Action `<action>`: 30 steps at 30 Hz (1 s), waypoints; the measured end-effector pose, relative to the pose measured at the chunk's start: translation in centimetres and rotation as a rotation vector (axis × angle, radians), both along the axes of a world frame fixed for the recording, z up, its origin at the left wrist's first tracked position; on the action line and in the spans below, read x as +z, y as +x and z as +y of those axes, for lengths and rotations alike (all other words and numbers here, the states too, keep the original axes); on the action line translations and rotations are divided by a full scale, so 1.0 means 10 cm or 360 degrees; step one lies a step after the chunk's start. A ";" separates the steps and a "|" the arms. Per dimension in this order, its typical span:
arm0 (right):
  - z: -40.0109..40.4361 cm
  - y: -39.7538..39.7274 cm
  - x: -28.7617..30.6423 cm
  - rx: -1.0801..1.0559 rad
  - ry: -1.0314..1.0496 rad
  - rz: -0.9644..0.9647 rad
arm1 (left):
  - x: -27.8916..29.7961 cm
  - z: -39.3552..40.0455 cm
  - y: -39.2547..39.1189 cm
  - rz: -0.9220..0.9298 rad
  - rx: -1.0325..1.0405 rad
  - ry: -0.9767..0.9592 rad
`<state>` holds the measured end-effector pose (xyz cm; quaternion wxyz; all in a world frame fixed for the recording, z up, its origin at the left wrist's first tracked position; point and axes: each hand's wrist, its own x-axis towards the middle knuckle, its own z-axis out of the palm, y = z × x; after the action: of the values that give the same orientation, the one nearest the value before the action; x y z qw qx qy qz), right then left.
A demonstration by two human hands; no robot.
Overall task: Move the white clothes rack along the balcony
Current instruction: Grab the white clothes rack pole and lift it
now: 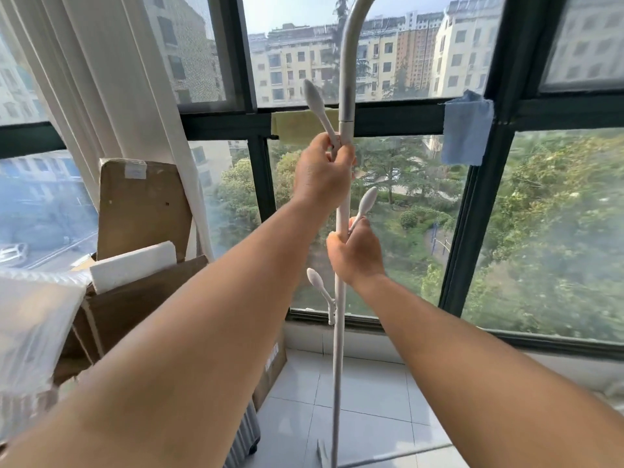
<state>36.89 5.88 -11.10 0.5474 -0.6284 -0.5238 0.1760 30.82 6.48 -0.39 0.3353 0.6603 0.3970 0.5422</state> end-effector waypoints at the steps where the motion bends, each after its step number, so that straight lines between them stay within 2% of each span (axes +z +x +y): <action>1: 0.01 0.07 0.00 -0.0045 0.0024 0.0004 | 0.01 0.00 0.08 0.0006 -0.0014 0.0007; 7: 0.04 0.61 -0.02 -0.0263 0.0040 0.0037 | 0.01 0.04 0.65 0.0049 -0.0140 0.0000; 19: 0.02 1.48 -0.08 -0.0426 0.0051 -0.0050 | 0.00 0.19 1.39 0.0021 -0.0519 -0.0018; 30: 0.08 1.63 -0.26 -0.0728 0.0154 -0.0218 | -0.01 0.63 1.62 0.0114 -0.1057 0.0002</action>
<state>53.24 6.72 -13.69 0.5657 -0.7141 -0.4117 -0.0208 47.00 12.82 -0.45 0.4791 0.7726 0.1712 0.3798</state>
